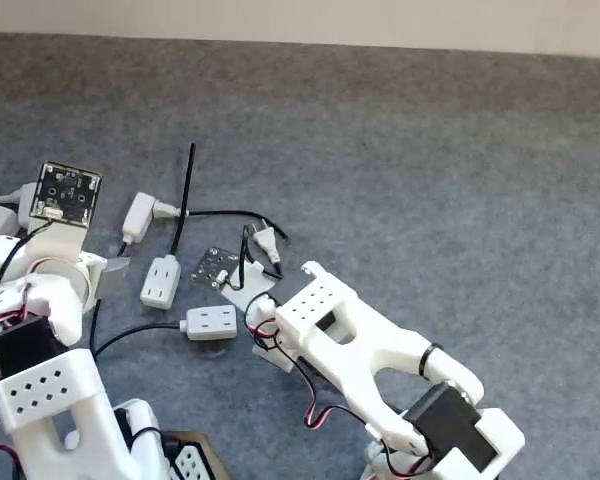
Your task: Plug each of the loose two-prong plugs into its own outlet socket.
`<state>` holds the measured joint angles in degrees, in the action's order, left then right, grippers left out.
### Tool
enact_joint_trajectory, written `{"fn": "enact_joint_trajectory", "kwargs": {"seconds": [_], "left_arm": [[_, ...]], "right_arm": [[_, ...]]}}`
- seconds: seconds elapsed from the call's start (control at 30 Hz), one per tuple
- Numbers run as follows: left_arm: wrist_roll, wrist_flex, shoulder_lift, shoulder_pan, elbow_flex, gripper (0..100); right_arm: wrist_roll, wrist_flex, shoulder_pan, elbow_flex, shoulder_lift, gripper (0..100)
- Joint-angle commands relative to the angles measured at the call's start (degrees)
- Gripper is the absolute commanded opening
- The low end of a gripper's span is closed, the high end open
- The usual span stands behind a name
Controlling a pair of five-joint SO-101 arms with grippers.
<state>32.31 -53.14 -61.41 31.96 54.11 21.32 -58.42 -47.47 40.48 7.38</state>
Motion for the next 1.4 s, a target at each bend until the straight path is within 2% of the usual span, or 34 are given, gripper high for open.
{"fn": "enact_joint_trajectory", "kwargs": {"seconds": [0.0,0.27,0.43,0.5,0.57,0.7,0.77,0.97,1.07,1.2,1.37], "left_arm": [[0.53,0.88,0.04,0.57,-2.15,41],[0.53,0.88,0.04,0.57,-1.10,41],[0.53,0.88,0.04,0.57,-1.01,41],[0.53,0.88,0.04,0.57,-1.01,41],[0.53,0.88,0.04,0.48,-0.92,41],[0.53,0.88,0.04,0.31,-0.92,41],[0.53,0.88,0.04,0.31,-0.92,41],[0.26,0.00,0.04,-0.22,-1.19,41],[0.00,-4.31,0.04,-3.65,-2.68,41],[-3.87,-11.43,0.04,-9.10,-9.45,41],[-8.00,-17.49,0.04,-18.07,-16.22,41]], "right_arm": [[-0.62,0.57,0.22,-2.95,0.40,1.4],[-0.70,2.86,0.22,-2.42,0.22,1.5],[-0.79,3.91,0.22,-1.45,-1.27,9.8],[-0.62,3.91,0.22,-1.54,-2.15,7.0],[-0.70,3.91,0.22,-1.54,-2.51,0.0],[-3.78,3.91,1.01,-1.54,-0.40,0.5],[-5.98,3.82,2.59,-1.27,2.86,0.5],[-6.07,3.82,4.35,3.65,20.44,0.5],[-6.33,6.11,3.03,9.63,32.84,0.5],[-6.33,14.29,2.95,22.20,47.78,0.5],[-6.33,17.54,1.36,31.16,56.13,0.5]]}}
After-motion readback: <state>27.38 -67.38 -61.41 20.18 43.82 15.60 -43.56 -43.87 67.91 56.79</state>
